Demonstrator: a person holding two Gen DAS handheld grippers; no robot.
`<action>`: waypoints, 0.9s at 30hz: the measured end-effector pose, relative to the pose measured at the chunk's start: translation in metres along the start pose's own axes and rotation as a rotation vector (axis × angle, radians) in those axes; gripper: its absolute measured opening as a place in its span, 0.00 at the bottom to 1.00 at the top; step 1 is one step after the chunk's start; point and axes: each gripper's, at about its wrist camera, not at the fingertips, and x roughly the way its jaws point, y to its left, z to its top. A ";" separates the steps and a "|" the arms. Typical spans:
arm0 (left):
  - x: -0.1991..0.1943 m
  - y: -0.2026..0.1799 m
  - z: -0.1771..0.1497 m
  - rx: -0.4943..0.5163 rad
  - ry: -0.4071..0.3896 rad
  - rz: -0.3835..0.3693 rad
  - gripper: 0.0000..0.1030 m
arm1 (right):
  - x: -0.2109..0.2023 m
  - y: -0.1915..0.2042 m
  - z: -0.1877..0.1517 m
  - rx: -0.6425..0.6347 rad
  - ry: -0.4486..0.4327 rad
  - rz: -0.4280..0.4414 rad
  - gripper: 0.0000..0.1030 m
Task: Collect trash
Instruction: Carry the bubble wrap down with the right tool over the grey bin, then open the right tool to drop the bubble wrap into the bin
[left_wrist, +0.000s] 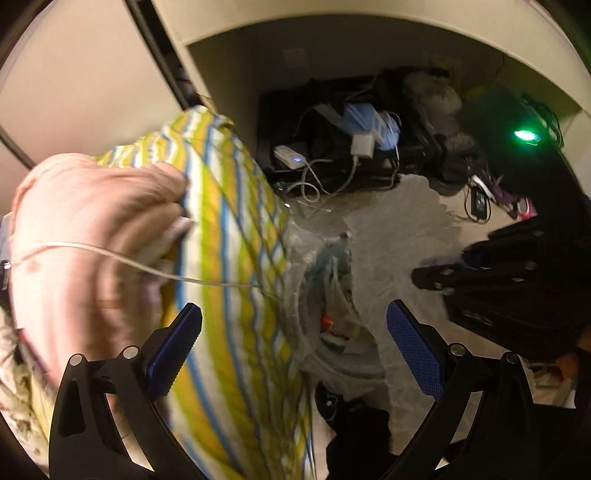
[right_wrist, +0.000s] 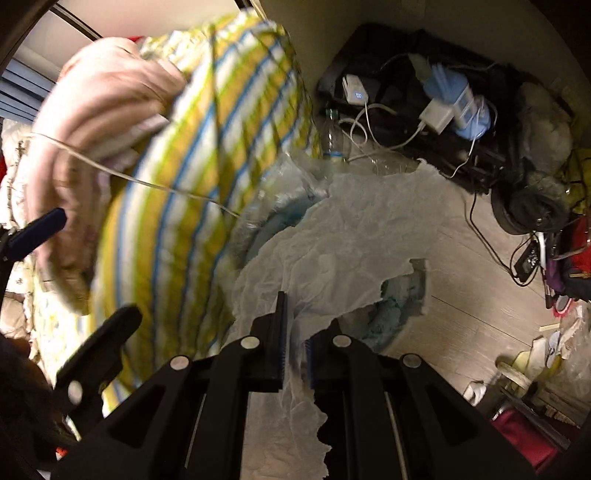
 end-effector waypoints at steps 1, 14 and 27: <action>0.015 -0.005 -0.004 0.014 0.007 -0.010 0.94 | 0.018 -0.005 0.001 0.004 0.002 0.007 0.10; 0.130 -0.023 -0.036 -0.010 0.060 -0.043 0.94 | 0.157 -0.040 0.005 0.006 0.097 0.058 0.10; 0.176 -0.030 -0.046 -0.011 0.107 -0.054 0.94 | 0.197 -0.037 0.008 -0.043 0.125 0.016 0.17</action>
